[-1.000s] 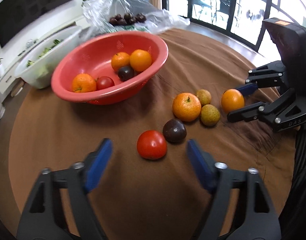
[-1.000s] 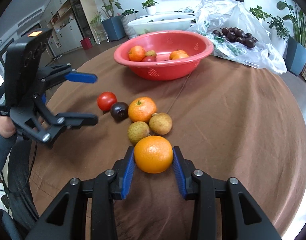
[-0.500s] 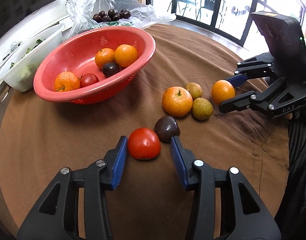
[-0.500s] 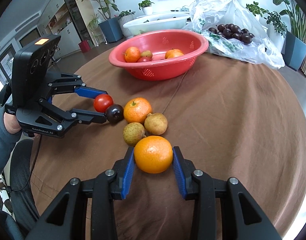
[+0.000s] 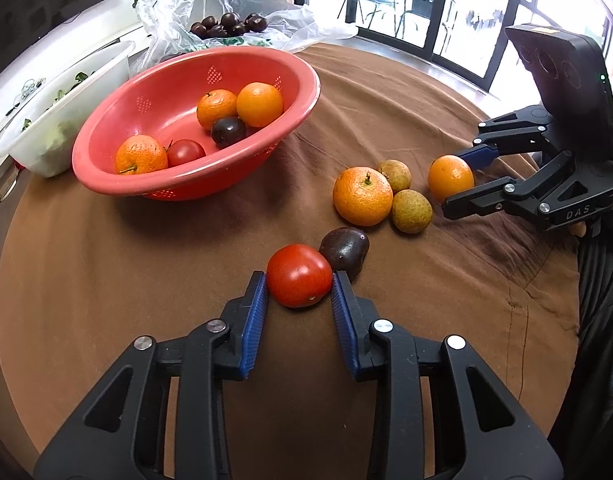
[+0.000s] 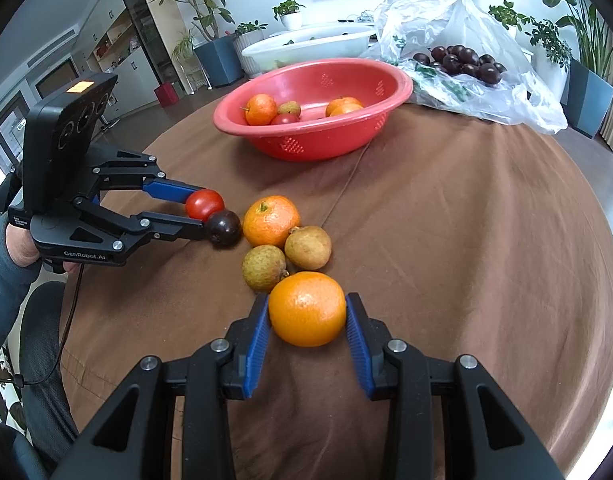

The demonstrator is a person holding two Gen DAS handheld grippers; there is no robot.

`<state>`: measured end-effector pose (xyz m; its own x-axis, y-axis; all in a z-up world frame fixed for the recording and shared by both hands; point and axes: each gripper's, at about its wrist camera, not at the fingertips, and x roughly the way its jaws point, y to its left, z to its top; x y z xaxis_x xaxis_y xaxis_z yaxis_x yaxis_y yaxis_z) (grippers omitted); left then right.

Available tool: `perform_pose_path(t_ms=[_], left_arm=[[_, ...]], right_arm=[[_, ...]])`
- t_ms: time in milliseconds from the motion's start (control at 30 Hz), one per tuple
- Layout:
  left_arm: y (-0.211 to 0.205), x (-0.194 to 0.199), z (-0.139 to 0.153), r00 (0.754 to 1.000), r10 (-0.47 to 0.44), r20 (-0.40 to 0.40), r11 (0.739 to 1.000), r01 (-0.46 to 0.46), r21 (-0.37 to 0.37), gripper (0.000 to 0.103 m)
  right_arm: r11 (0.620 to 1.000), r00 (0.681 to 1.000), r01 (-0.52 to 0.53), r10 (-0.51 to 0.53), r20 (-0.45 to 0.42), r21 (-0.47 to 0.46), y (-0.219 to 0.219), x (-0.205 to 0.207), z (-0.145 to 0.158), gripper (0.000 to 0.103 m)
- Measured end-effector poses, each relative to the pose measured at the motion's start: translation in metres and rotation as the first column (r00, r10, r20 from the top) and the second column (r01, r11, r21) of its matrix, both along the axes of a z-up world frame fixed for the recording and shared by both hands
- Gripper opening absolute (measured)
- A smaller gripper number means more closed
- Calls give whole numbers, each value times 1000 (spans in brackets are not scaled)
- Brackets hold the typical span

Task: Organize fruits
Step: 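Grasp the orange with the right tool while the left tool grasps a red tomato, then lift the red tomato and orange and carry both over the red bowl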

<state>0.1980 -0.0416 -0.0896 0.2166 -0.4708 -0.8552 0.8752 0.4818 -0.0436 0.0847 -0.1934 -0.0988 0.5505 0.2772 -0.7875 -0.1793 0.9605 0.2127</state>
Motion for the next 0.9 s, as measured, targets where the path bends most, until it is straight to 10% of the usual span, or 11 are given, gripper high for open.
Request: perform_pose_path(t_ms=[900], left_arm=[[-6, 11, 0, 999, -39, -18, 999, 38, -12, 30]], right_arm=[[1000, 1000, 8, -8, 4, 4, -1, -1, -1, 40]])
